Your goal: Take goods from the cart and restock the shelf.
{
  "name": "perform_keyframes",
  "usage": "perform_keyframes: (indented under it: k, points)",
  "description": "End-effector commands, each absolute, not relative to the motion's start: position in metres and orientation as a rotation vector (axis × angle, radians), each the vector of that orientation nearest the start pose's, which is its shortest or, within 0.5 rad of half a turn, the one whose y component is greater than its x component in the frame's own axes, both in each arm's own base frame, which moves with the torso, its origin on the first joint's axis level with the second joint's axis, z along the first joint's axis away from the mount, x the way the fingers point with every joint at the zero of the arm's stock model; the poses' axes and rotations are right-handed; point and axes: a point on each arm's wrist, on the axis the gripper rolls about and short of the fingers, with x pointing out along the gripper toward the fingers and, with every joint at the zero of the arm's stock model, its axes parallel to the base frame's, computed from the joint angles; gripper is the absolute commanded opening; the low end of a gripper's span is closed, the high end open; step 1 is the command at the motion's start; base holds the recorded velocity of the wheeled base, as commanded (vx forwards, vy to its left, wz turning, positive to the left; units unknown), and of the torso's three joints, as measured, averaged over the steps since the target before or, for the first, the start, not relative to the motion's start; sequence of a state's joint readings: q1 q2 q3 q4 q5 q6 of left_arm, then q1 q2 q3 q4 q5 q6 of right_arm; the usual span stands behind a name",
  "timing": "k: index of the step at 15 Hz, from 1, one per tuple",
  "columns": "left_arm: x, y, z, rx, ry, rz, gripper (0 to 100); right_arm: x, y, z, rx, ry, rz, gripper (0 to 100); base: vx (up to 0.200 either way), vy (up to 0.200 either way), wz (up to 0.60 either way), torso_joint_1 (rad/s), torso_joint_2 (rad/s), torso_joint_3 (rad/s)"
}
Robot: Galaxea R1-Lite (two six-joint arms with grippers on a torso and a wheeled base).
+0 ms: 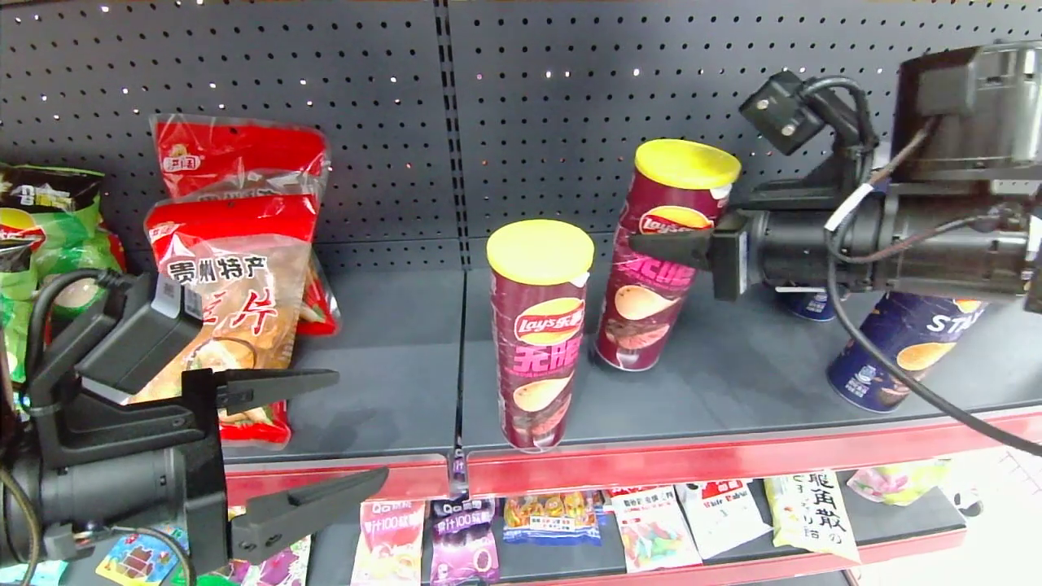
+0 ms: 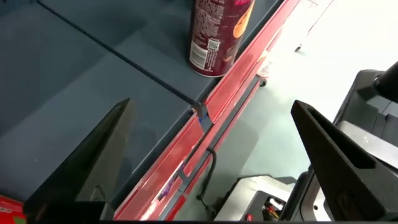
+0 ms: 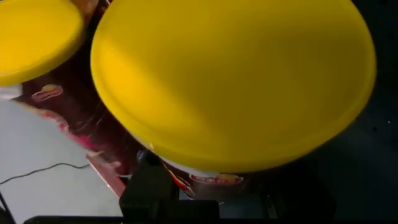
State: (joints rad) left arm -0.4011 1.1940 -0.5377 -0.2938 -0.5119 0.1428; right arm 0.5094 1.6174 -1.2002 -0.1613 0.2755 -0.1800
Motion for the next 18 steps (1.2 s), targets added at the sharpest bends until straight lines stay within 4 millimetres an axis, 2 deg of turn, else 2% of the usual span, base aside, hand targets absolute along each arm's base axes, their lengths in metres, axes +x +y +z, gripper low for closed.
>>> perform_keyframes:
  k: [1, 4, 7, 14, 18]
  points:
    - [0.148, -0.075, 0.198, 0.111, 0.303, -0.927, 100, 0.3, 0.17, 0.255, -0.211, 0.227, 0.805, 0, 0.0, 0.0, 0.0, 0.0, 0.0, 0.0]
    - [0.146, -0.072, 0.2, 0.108, 0.29, -0.915, 100, 0.327, 0.186, 0.254, -0.229, 0.196, 0.812, 0, 0.0, 0.0, 0.0, 0.0, 0.0, 0.0]
    - [0.146, -0.069, 0.202, 0.1, 0.282, -0.898, 100, 0.344, 0.2, 0.256, -0.228, 0.163, 0.821, 0, 0.0, 0.0, 0.0, 0.0, 0.0, 0.0]
    - [0.146, -0.069, 0.202, 0.095, 0.285, -0.894, 100, 0.346, 0.227, 0.242, -0.235, 0.182, 0.878, 0, 0.0, 0.0, 0.0, 0.0, 0.0, 0.0]
    - [0.146, -0.069, 0.202, 0.096, 0.283, -0.896, 100, 0.349, 0.23, 0.241, -0.234, 0.177, 0.892, 0, 0.0, 0.0, 0.0, 0.0, 0.0, 0.0]
